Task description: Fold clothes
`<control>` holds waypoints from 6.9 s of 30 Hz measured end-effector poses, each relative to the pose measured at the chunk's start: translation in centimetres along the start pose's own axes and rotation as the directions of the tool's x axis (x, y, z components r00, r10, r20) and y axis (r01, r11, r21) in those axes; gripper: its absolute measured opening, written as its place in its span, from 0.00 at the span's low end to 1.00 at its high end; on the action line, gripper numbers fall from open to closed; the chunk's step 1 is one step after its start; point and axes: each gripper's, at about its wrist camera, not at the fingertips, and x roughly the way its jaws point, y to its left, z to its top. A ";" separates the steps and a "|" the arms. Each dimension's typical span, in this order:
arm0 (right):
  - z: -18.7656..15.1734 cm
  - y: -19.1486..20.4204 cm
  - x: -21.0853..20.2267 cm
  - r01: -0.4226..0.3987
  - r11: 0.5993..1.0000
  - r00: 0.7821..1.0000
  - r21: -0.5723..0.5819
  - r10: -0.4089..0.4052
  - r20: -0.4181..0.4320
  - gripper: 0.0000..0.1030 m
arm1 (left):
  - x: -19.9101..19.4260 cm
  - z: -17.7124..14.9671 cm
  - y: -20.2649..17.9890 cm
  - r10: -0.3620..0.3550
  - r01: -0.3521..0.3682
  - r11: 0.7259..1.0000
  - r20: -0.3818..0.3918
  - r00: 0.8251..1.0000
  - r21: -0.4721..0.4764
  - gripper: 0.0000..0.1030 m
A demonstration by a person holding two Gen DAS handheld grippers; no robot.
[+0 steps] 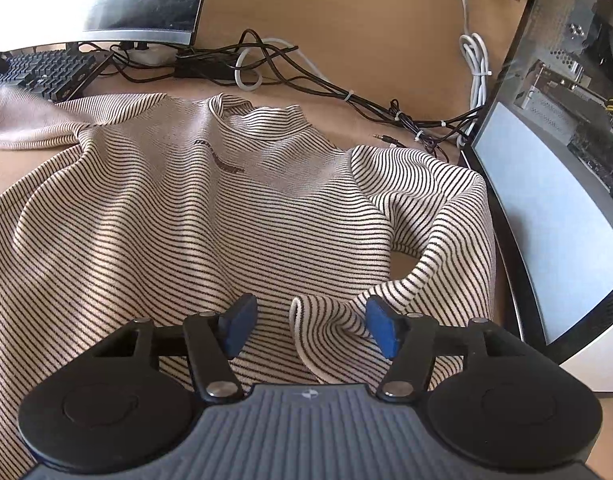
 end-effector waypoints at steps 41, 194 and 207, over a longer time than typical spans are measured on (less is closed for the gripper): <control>-1.8 1.9 -4.0 -0.120 0.979 0.993 -0.162 0.117 -0.027 0.58 | -7.6 -8.1 -17.5 -0.720 0.731 0.676 -0.291 0.630 -0.093 0.92; 8.4 -10.5 3.2 -0.205 0.874 0.977 0.440 0.161 0.137 0.41 | -8.8 0.0 -15.5 -0.647 0.659 0.752 -0.189 0.738 -0.003 0.88; 10.0 -10.8 11.1 -0.238 0.830 0.960 0.504 0.280 -0.007 0.21 | -4.9 -4.3 -21.8 -0.483 0.543 0.810 -0.271 0.833 0.223 0.87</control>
